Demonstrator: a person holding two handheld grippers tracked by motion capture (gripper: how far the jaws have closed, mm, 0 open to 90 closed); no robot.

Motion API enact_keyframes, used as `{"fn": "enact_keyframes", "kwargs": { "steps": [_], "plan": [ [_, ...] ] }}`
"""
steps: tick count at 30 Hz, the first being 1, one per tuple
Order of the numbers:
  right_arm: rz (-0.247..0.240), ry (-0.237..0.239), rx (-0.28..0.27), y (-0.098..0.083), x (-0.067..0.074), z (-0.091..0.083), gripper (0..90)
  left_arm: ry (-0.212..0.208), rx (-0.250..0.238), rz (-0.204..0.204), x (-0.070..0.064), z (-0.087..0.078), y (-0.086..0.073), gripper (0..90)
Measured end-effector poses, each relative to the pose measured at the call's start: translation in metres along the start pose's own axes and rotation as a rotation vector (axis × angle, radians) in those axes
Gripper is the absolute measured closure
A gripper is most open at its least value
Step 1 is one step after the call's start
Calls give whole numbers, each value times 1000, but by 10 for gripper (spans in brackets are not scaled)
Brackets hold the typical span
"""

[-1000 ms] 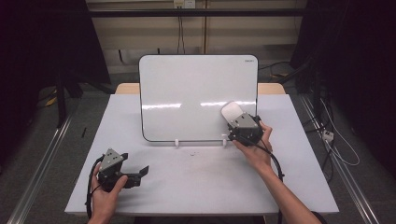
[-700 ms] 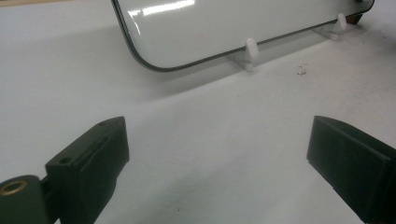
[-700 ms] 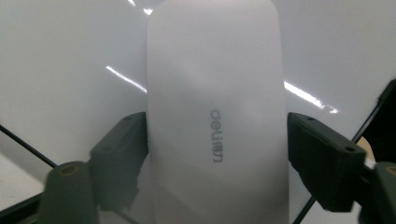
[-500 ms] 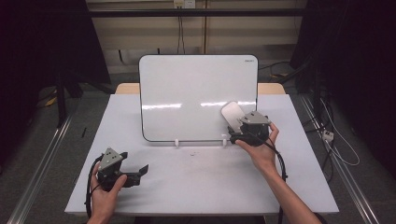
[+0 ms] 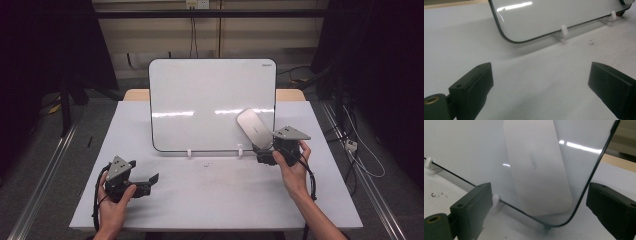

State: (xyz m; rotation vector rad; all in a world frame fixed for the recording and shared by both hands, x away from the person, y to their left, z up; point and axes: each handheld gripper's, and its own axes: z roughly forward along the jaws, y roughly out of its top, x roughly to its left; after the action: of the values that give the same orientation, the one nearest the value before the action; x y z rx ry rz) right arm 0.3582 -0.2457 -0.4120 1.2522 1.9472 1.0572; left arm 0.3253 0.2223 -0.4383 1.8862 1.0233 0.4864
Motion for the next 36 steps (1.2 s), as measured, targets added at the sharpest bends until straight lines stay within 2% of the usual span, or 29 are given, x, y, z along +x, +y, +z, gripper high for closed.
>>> {"fn": "enact_keyframes", "kwargs": {
  "steps": [2,6,17,25,29,32,34,36],
  "plan": [
    [2,17,17,-3,-1,-4,82,-2,-1,-2,0,0,0,57],
    [17,27,0,-10,-1,-12,80,-5,0,0,-1,0,0,57],
    [39,-26,0,-32,-6,-29,78,11,-13,-13,-1,-1,1,57],
    [50,-32,2,-50,-8,-38,80,28,-19,-15,-1,-3,0,57],
    [70,-44,2,-63,-12,-37,91,30,-16,-12,-1,-4,0,57],
    [83,-35,1,-68,-14,-42,87,35,-20,-14,-1,-5,0,57],
    [96,-48,-21,-73,-16,-45,88,30,-26,-19,-2,-5,0,57],
    [83,-52,-12,-76,-15,-45,85,15,-32,-8,-3,-6,1,54]
  ]
}}
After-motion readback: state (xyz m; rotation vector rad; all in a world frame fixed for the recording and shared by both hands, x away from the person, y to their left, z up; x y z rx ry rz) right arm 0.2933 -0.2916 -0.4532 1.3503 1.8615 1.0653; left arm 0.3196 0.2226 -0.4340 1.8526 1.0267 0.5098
